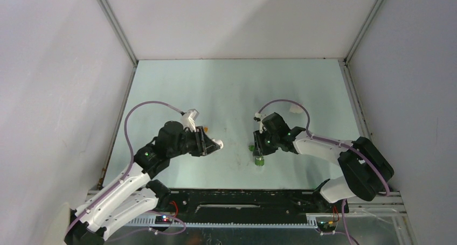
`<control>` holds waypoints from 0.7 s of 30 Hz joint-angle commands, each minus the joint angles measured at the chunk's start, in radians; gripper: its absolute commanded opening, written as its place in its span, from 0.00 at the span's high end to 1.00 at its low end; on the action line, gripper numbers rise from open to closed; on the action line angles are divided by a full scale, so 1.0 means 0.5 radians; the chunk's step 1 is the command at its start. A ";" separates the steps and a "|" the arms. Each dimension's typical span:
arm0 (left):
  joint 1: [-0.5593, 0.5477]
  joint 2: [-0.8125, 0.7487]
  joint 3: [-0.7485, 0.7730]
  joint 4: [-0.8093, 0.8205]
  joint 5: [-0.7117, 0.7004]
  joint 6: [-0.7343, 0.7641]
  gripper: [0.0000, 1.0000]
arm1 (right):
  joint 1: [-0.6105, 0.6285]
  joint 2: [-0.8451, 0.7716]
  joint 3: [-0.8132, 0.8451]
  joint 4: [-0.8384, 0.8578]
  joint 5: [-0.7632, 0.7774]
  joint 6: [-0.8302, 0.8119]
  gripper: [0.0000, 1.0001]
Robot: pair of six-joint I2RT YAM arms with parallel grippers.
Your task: Install the water faucets
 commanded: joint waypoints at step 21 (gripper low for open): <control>-0.007 -0.291 0.204 0.654 0.934 0.360 1.00 | -0.153 -0.803 0.907 -0.909 -1.407 -0.728 1.00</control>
